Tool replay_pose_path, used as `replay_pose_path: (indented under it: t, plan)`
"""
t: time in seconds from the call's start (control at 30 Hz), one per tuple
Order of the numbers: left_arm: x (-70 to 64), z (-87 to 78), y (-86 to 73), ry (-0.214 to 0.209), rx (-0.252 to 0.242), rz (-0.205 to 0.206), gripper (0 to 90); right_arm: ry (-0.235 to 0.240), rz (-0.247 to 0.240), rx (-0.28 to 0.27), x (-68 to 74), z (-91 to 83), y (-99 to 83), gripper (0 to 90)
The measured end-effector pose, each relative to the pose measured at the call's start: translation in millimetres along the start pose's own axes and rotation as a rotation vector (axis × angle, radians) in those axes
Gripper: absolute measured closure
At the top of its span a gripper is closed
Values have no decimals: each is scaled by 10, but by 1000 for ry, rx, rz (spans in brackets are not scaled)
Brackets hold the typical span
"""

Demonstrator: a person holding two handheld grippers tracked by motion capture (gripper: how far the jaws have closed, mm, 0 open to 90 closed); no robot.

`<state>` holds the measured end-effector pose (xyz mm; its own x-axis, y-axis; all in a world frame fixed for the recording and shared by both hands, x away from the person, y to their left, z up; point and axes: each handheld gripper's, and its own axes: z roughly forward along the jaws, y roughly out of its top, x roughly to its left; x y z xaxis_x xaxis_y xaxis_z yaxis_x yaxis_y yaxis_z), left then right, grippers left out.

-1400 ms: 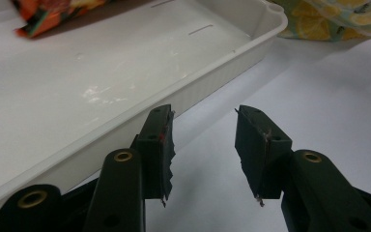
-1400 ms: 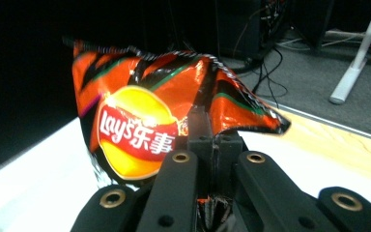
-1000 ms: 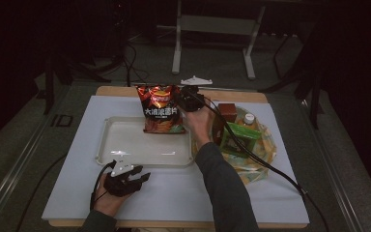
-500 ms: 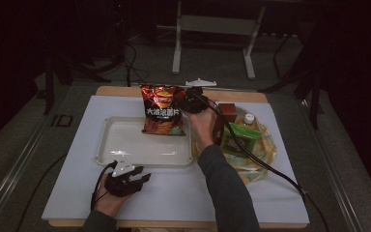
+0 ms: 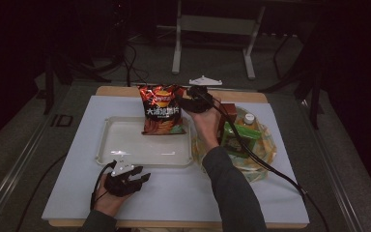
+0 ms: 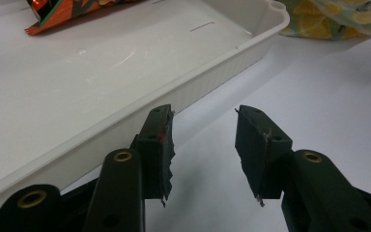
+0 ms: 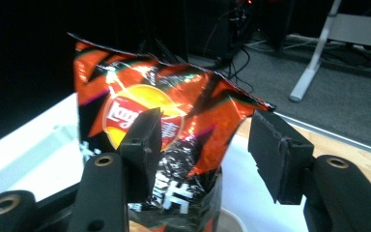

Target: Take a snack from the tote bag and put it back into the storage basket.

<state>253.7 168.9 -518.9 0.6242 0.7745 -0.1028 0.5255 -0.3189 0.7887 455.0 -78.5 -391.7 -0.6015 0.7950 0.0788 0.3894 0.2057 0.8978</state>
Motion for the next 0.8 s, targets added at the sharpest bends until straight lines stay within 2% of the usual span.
replay_pose_path:
  t: [0.13,0.4,0.57,0.8]
  plan:
    - [-4,11,3,2,0,-1,567,38,-2,2,42,-80,17,503]
    - [-4,21,6,-2,4,0,566,112,-48,14,138,-221,42,553]
    - [3,24,3,-9,3,-7,566,134,-87,39,217,-302,22,575]
    - [10,27,-2,-6,2,-18,566,153,-148,97,327,-397,-28,560]
